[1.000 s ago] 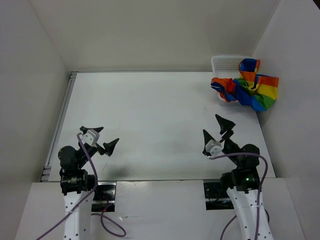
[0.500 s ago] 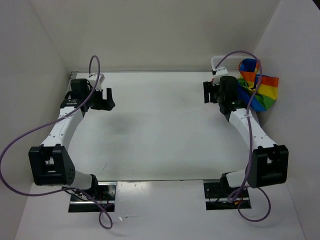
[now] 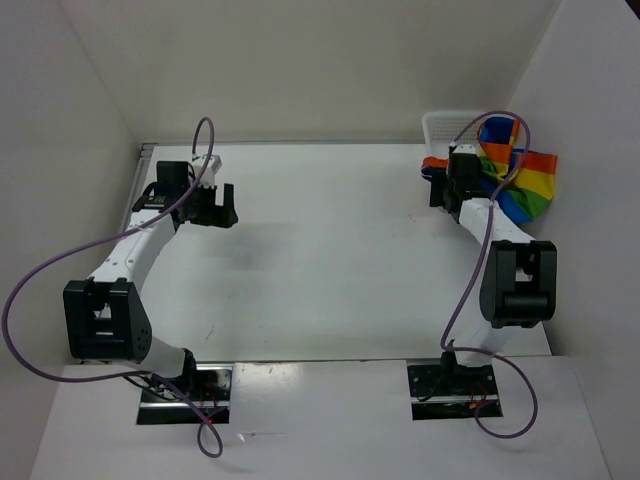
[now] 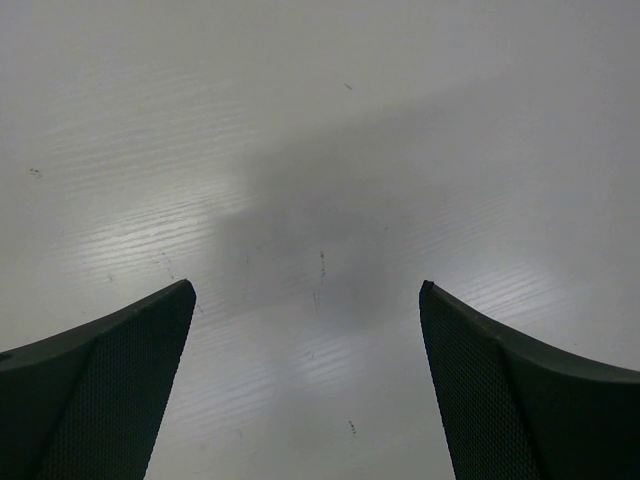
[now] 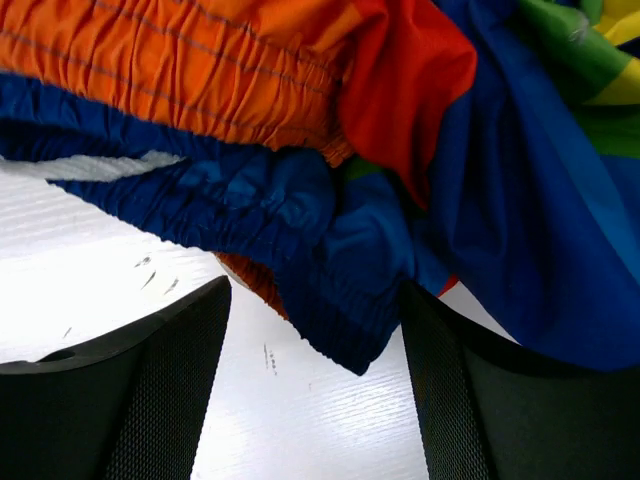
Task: Fold and stack the shorts
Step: Grab the shorts from the pile
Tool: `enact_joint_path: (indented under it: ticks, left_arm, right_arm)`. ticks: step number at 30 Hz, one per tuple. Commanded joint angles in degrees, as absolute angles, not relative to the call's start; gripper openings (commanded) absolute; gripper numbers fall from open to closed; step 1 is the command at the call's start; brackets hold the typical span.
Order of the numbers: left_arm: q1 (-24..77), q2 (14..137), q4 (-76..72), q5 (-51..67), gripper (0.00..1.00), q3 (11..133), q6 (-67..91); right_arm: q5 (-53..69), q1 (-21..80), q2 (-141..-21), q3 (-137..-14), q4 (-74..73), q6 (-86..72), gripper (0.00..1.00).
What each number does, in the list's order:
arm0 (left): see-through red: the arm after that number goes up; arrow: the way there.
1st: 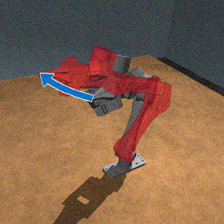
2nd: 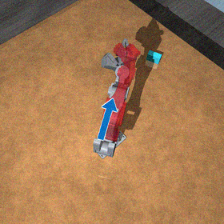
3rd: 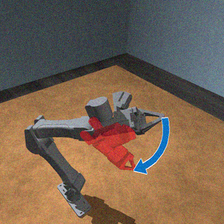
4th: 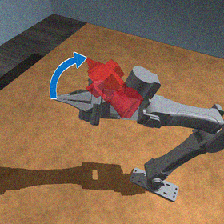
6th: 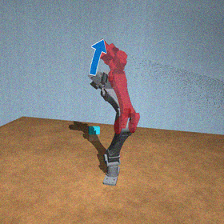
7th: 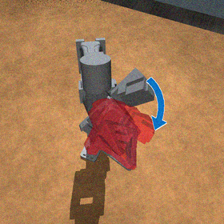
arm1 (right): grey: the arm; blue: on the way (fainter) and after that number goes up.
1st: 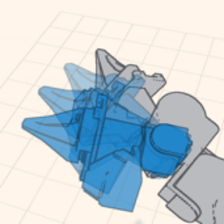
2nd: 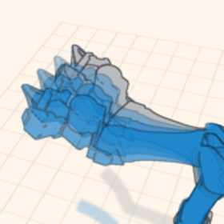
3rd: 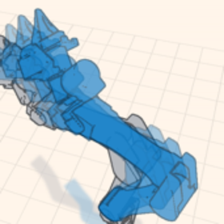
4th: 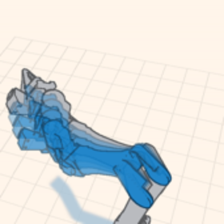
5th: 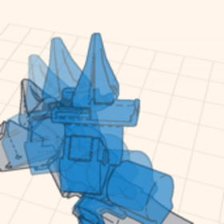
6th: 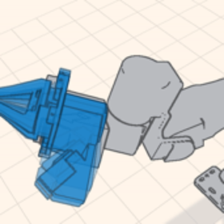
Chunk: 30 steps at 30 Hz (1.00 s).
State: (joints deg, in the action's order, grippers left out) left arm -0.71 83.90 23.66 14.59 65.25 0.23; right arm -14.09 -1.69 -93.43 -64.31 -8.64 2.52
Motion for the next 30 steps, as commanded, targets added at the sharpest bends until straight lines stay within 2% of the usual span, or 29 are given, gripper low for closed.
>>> enact_joint_path:
  ticks: [1,2,6,8,11,12,13,14,21,25,30]
  left_arm:
    - [-0.44,83.76,23.38,15.29,1.00,66.80,0.00]
    - [-0.44,83.76,23.38,15.82,1.00,66.80,0.00]
    - [-0.44,84.81,22.85,15.82,1.00,66.27,0.00]
    - [-0.44,84.81,22.85,15.82,1.00,66.88,0.00]
    - [-0.44,85.34,22.85,15.82,1.00,67.41,0.00]
    - [-0.44,85.34,22.85,15.82,1.00,67.41,0.00]
    - [-0.44,85.34,22.85,15.82,1.00,67.41,0.00]
    - [-0.44,85.34,22.85,15.82,1.00,67.41,0.00]
    - [-0.44,85.34,22.85,16.35,1.00,67.41,0.00]
    - [-0.44,85.34,22.85,16.88,1.00,67.41,0.00]
    - [-0.44,85.34,22.85,17.40,1.00,67.94,0.00]
  right_arm:
    - [-15.21,-2.29,-94.83,-68.64,-6.50,1.14,0.73]
    - [-14.51,-2.29,-95.36,-69.16,-6.50,1.14,0.77]
    - [-15.64,-2.29,-96.42,-68.56,-5.55,-0.26,0.77]
    - [-18.17,-2.29,-96.42,-68.55,-4.67,-0.79,0.72]
    - [-20.64,-2.29,-97.03,-68.55,-4.13,-0.18,0.60]
    - [-20.65,-2.29,-97.03,-68.55,-3.52,-0.18,0.49]
    - [-21.35,-2.29,-97.03,-68.55,-3.52,0.35,0.44]
    - [-21.88,-2.29,-97.55,-68.55,-2.99,0.35,0.35]
    - [-22.42,-2.29,-96.95,-69.17,-2.37,2.02,0.01]
    - [-21.80,-2.29,-95.19,-70.40,-2.90,2.63,0.00]
    - [-22.23,2.54,-90.63,-70.93,-1.76,5.19,0.00]
